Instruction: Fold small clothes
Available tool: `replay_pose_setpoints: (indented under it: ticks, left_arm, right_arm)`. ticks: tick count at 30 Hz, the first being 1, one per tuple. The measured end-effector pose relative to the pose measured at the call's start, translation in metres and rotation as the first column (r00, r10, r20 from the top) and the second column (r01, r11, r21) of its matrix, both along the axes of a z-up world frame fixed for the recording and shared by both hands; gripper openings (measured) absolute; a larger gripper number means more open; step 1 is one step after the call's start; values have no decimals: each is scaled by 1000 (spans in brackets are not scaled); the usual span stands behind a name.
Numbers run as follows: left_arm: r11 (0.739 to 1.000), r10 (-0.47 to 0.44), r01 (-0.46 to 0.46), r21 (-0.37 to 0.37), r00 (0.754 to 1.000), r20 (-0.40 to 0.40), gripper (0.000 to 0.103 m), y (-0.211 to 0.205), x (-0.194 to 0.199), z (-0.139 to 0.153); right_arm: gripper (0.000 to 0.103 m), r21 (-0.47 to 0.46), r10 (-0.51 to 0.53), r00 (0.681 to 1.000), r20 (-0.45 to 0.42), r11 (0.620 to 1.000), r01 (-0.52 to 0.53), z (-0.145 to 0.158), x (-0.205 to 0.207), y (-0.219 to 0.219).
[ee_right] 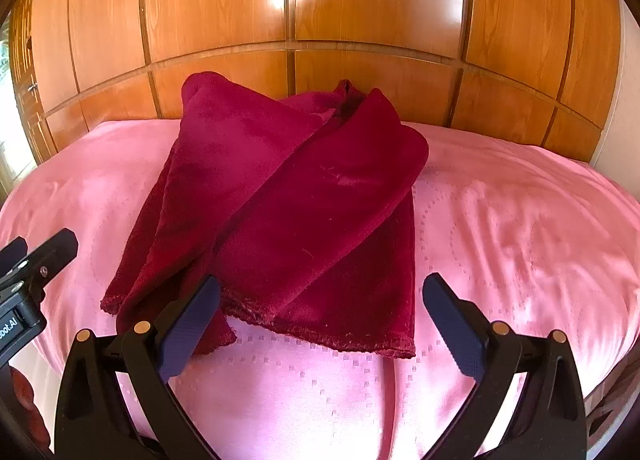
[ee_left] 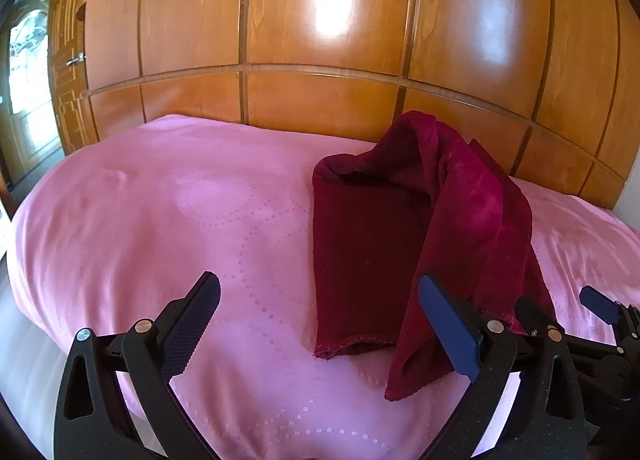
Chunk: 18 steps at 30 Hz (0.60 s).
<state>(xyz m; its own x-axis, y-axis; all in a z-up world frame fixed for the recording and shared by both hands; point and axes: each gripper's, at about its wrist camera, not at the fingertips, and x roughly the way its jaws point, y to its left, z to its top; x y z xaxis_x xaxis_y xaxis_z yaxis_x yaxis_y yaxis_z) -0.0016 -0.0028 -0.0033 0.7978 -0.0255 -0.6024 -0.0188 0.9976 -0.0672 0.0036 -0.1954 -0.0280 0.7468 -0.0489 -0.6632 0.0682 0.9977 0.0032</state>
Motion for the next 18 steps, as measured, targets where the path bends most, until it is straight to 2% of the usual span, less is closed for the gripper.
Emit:
replay_pose_setpoints:
  ticks: [18]
  left_arm:
    - [1000, -27, 27, -16, 1000, -2, 98, 1, -2, 2]
  right_arm:
    - [101, -11, 23, 1000, -17, 1000, -23, -4, -2, 6]
